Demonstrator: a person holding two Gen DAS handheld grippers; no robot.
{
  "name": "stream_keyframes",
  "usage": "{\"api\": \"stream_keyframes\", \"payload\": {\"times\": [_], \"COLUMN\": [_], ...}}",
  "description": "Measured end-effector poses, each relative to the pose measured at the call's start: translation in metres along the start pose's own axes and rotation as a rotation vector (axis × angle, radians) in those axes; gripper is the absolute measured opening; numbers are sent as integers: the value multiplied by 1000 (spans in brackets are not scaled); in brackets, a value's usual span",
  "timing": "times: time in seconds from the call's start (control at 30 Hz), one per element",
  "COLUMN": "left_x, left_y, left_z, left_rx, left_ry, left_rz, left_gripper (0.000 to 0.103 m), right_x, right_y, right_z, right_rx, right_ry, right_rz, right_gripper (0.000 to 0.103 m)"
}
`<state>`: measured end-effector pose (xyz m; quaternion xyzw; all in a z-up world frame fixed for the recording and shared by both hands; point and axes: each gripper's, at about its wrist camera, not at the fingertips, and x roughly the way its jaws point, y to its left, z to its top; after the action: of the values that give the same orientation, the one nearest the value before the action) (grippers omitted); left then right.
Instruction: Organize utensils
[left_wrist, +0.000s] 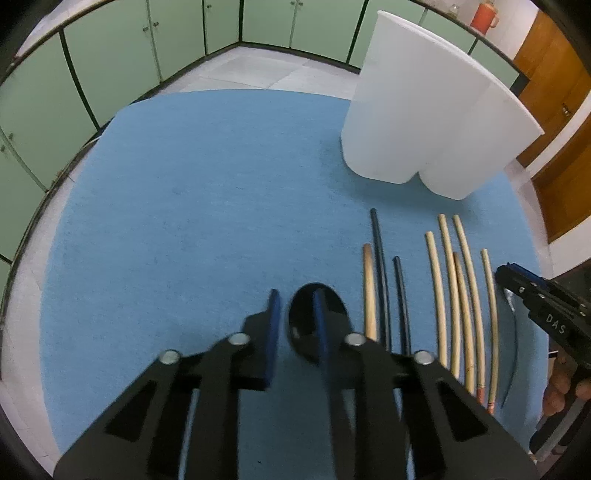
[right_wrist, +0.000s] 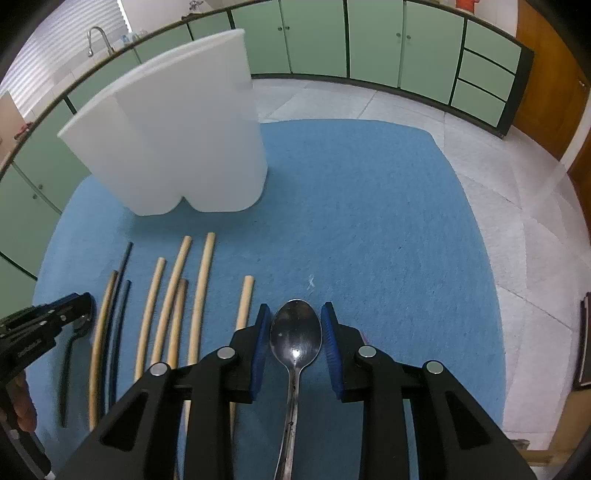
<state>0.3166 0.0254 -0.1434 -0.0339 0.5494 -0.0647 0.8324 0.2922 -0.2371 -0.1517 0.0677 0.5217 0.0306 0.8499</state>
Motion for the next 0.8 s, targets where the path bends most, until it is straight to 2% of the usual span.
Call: {"api": "stream_keyframes", "payload": {"times": [0.13, 0.37, 0.53, 0.63, 0.7, 0.73, 0.77, 0.8], "left_x": [-9, -35, -44, -43, -40, -38, -37, -35], "left_y": [-3, -10, -19, -20, -16, -13, -11, 0], "left_z": [-7, -25, -36, -38, -37, -37, -37, -32], "left_rx": [18, 69, 77, 53, 35, 24, 17, 9], "left_ry": [-23, -146, -174, -149, -133, -122, -113, -112], "left_rz": [-22, -42, -47, -42, -48, -43, -41, -39], "left_gripper": [5, 0, 0, 0, 3, 15, 38, 50], "right_x": [-9, -40, -56, -60, -60, -59, -58, -57], "right_y": [1, 3, 9, 12, 12, 12, 12, 12], "right_z": [-7, -20, -21, -22, -23, -25, -26, -27], "right_rx": [-2, -17, -34, -44, -44, -45, -46, -46], "right_ry": [-26, -127, -168, -176, -174, -173, -171, -168], "right_rz": [8, 28, 23, 23, 24, 23, 22, 20], "right_gripper": [28, 28, 28, 28, 28, 28, 28, 28]}}
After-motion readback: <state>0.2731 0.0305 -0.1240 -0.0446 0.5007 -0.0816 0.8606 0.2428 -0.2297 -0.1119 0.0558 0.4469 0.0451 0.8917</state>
